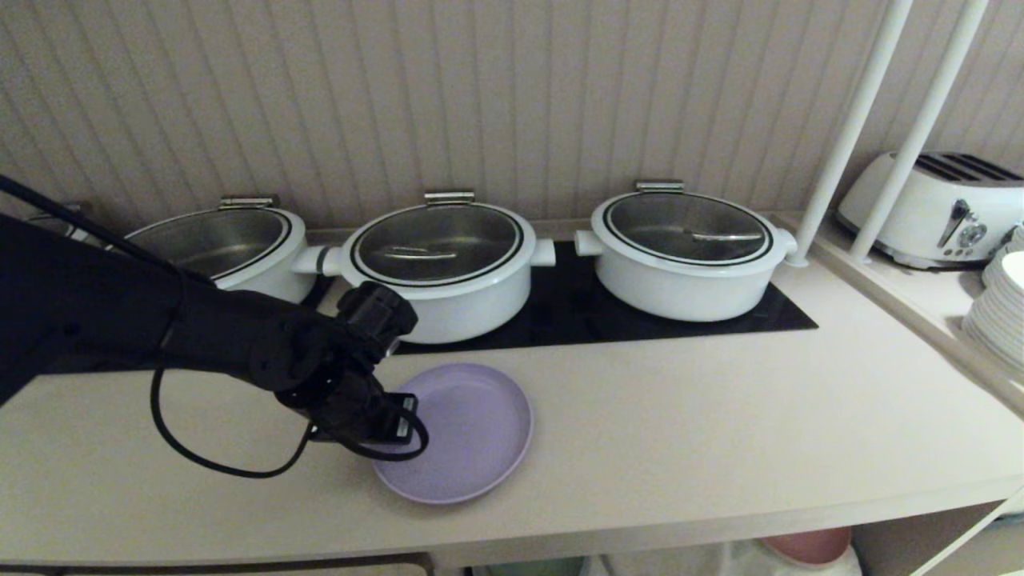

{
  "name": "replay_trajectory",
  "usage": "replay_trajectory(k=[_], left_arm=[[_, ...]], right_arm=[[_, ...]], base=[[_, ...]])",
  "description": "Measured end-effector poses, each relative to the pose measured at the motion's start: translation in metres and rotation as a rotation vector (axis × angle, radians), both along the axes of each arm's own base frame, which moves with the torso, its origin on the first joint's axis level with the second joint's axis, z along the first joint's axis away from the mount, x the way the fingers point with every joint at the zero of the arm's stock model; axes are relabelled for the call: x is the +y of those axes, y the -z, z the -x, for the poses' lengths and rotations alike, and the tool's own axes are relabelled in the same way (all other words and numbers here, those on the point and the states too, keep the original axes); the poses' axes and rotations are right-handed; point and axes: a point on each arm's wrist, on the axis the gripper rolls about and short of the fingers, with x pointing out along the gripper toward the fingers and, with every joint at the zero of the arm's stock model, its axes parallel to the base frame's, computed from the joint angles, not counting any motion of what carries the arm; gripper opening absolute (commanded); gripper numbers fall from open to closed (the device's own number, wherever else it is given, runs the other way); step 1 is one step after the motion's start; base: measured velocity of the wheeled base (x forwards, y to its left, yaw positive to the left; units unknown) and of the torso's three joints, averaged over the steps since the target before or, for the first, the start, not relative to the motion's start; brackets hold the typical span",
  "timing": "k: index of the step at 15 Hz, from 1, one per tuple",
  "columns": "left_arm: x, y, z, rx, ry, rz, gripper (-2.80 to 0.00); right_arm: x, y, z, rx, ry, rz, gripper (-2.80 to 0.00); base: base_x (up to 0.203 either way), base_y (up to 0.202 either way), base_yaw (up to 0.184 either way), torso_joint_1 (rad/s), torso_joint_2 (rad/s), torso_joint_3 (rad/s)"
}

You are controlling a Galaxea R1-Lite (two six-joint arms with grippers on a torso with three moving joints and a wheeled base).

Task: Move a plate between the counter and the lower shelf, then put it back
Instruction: Pick up the plate

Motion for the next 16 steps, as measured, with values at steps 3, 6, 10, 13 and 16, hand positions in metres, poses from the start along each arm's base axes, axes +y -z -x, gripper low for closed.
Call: replay_trajectory(k=[3, 6, 10, 13, 16], left_arm=[[0.0000, -0.0014, -0.0008, -0.008, -0.002, 0.001, -2.80], [-0.0001, -0.0021, -0.0005, -0.010, -0.001, 0.001, -2.80], [0.0003, -0.0032, 0.0001, -0.011, -0.002, 0.002, -2.80], [0.0017, -0.0060, 0.0030, -0.011, -0.001, 0.006, -2.80], [0.0060, -0.0091, 0.0082, -0.011, -0.007, 0.013, -2.80]], right_arm=[[0.0000, 0.0000, 0.0000, 0.000, 0.000, 0.000, -2.80], [0.0000, 0.0000, 0.0000, 0.000, 0.000, 0.001, -2.80], [0.0000, 0.0000, 0.0000, 0.000, 0.000, 0.001, -2.80], [0.0000, 0.0000, 0.0000, 0.000, -0.001, 0.001, -2.80], [0.0000, 0.0000, 0.0000, 0.000, 0.000, 0.000, -2.80]], base=[[0.000, 0.000, 0.000, 0.000, 0.00, 0.000], [0.000, 0.000, 0.000, 0.000, 0.00, 0.000], [0.000, 0.000, 0.000, 0.000, 0.00, 0.000], [0.000, 0.000, 0.000, 0.000, 0.00, 0.000], [0.000, 0.000, 0.000, 0.000, 0.00, 0.000]])
